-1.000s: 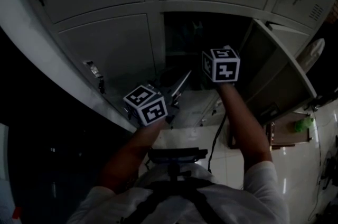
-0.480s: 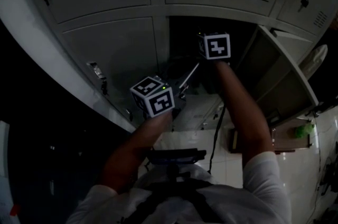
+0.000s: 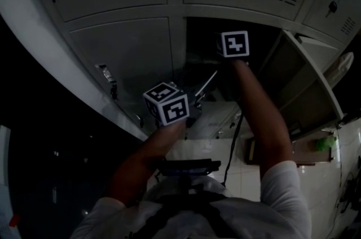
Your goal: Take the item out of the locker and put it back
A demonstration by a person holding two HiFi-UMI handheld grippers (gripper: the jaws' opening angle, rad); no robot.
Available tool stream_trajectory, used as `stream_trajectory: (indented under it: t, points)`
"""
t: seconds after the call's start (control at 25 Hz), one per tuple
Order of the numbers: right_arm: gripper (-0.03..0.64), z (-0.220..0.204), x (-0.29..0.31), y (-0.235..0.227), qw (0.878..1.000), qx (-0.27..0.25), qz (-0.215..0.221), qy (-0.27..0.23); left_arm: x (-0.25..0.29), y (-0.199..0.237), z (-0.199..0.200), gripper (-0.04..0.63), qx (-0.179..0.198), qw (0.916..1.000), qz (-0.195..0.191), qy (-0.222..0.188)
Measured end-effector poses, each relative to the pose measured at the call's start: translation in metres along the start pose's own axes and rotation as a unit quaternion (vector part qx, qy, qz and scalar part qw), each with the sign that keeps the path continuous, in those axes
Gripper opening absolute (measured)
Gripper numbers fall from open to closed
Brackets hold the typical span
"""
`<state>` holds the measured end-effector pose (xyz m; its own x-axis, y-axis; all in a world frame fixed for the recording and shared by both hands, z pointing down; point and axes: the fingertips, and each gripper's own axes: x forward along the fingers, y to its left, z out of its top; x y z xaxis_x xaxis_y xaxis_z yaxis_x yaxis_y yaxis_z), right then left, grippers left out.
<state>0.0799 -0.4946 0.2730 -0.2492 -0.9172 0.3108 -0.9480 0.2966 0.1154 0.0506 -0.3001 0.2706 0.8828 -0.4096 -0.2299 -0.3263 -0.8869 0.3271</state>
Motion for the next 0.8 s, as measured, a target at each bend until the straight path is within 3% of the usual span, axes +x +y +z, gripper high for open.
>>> stream_trajectory:
  t: [0.16,0.52,0.6,0.8]
  points:
    - [0.295,0.007,0.001,0.0,1.0,0.013,0.008,-0.002,0.0,-0.001,-0.002,0.057,-0.004,1.0,-0.002,0.003]
    - [0.29,0.01,0.016,0.0,1.0,0.017,0.023,-0.002,0.001,-0.003,0.0,0.057,-0.004,1.0,-0.002,0.0]
    - [0.176,0.011,0.015,0.002,1.0,0.01,0.025,-0.003,0.0,-0.002,-0.001,0.057,-0.004,1.0,0.0,0.0]
    - [0.05,0.003,0.009,0.006,1.0,-0.006,0.024,0.01,-0.003,-0.001,-0.002,0.057,-0.008,1.0,0.002,-0.002]
